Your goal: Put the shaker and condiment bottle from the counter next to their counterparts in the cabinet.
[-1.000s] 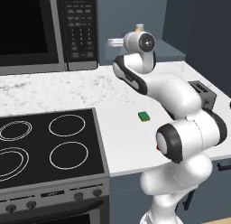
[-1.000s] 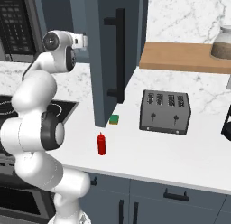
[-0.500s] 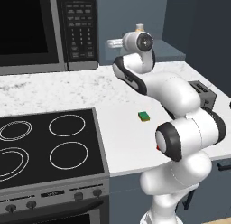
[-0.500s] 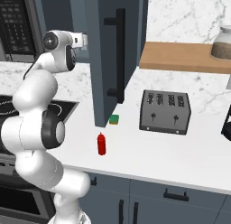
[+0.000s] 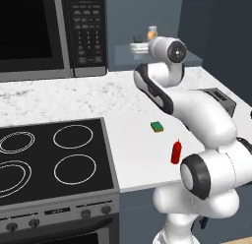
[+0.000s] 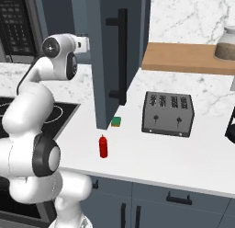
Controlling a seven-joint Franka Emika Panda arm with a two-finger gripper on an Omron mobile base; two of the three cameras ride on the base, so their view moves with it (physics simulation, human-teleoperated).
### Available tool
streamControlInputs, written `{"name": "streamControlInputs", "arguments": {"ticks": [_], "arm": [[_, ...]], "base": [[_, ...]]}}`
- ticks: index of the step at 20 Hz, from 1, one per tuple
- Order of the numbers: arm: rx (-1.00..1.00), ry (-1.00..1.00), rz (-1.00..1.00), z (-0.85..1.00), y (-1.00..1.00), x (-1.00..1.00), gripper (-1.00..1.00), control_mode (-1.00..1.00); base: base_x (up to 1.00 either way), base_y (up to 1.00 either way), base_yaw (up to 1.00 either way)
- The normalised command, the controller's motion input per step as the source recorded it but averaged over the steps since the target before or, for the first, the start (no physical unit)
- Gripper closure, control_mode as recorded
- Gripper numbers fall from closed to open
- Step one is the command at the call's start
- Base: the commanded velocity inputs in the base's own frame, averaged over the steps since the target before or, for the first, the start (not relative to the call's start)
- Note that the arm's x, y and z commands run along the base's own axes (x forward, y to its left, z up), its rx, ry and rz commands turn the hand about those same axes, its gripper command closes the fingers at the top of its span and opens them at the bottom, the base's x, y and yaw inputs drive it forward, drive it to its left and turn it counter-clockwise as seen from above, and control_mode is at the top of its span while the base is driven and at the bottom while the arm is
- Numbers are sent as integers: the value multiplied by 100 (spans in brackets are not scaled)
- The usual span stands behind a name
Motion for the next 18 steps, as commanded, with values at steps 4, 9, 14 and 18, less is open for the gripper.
{"name": "streamControlInputs", "arguments": {"ticks": [4, 9, 14, 18], "arm": [[9, -23, 0, 9, 0, -83, -100, -100], [6, -33, 0, 1, 23, -100, -100, -100], [2, -31, -15, -1, 73, -100, -100, -100], [0, -12, -65, -17, 38, -100, -100, -100]], "base": [[0, 0, 0], [0, 0, 0], [0, 0, 0], [0, 0, 0]]}}
